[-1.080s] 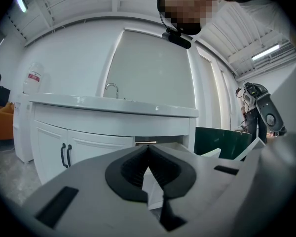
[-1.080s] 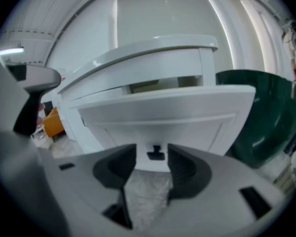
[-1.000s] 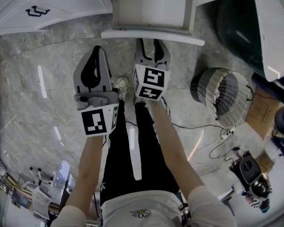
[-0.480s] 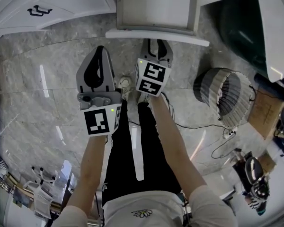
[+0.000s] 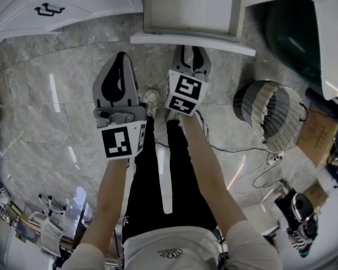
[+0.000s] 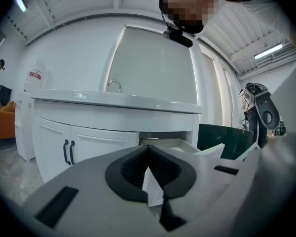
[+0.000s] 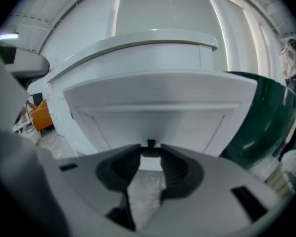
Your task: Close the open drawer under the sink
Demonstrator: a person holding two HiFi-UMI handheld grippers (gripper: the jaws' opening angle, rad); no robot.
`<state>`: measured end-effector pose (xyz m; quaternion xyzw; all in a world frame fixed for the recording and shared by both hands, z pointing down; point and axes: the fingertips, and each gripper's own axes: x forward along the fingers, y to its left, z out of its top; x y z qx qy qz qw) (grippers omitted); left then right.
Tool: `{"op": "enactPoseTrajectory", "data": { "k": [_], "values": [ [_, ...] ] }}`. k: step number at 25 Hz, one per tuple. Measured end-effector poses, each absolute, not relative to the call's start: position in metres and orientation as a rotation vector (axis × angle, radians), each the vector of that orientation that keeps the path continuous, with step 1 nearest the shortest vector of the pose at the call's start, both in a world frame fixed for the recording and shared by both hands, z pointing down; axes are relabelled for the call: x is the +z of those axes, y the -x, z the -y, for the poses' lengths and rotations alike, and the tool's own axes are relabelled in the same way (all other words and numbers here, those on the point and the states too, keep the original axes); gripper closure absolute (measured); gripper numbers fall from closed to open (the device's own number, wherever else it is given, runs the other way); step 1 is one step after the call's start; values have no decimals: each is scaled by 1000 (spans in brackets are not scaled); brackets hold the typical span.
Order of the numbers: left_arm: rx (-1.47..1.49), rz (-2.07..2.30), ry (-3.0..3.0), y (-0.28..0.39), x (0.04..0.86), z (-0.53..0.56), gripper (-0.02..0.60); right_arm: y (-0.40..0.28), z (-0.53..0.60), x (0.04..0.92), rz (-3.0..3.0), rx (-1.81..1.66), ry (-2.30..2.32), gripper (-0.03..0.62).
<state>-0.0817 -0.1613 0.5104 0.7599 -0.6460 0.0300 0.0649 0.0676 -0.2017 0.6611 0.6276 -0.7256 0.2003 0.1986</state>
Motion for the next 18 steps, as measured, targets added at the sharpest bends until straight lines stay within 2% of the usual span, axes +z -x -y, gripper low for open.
{"op": "enactPoseTrajectory", "data": {
  "k": [18],
  "values": [
    [95, 1952, -2282, 75, 513, 177, 560, -67, 201, 636, 2093, 512, -1690, 451]
  ]
}}
